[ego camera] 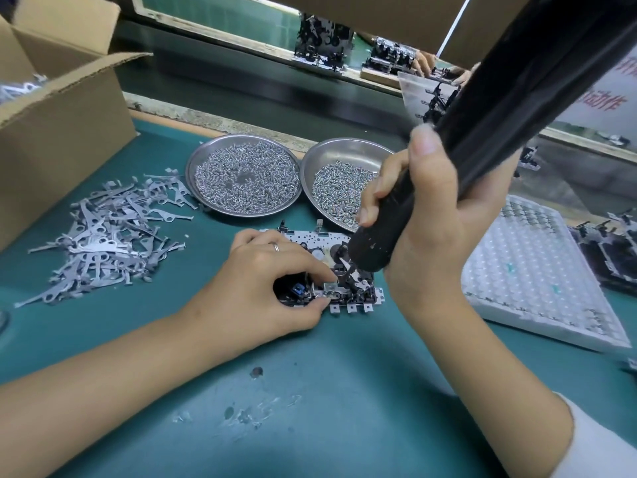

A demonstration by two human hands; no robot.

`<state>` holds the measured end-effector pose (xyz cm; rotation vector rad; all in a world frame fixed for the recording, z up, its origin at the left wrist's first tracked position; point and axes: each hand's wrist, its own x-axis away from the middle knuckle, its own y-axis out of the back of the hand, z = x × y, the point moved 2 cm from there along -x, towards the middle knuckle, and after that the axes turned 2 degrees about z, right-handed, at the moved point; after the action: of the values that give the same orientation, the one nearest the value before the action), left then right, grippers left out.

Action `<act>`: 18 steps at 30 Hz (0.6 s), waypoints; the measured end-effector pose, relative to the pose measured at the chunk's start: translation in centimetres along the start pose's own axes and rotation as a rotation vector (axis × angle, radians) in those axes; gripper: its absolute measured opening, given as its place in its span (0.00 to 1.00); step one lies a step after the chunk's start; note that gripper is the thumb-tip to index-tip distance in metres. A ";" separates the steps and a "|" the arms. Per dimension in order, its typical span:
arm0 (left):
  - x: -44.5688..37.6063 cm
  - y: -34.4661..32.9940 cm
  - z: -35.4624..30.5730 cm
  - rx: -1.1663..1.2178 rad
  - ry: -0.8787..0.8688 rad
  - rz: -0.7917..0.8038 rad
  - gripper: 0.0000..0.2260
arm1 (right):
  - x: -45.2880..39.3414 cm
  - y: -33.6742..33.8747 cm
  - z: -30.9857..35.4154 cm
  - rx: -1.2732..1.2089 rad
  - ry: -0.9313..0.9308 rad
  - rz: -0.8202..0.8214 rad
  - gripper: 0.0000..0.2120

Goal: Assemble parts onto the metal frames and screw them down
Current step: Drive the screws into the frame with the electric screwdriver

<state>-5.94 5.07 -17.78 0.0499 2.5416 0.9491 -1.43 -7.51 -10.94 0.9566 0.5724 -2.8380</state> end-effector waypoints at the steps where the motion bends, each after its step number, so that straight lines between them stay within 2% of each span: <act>1: 0.0 0.0 0.0 -0.005 0.001 0.001 0.08 | 0.2 0.1 -0.4 0.017 -0.026 -0.001 0.12; 5: 0.1 0.0 -0.1 -0.026 0.003 -0.002 0.08 | 0.6 0.3 -1.2 0.034 -0.123 0.030 0.12; 11: 0.1 0.1 0.0 -0.035 0.006 0.006 0.09 | 0.5 0.5 -0.9 0.065 -0.112 0.080 0.12; 13: 0.1 0.2 0.1 -0.022 0.007 0.018 0.09 | 0.5 1.1 -0.6 0.133 -0.104 0.095 0.16; 15: 0.1 0.2 0.1 -0.006 0.010 0.025 0.10 | 0.9 2.4 -0.3 0.209 -0.090 0.016 0.20; 18: 0.0 0.2 -0.1 0.015 0.004 0.015 0.11 | 3.3 4.8 0.1 0.361 -0.053 -0.233 0.11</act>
<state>-6.02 5.19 -17.62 0.0725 2.5555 0.9367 -3.11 -11.87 -14.41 0.9101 0.1750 -3.2397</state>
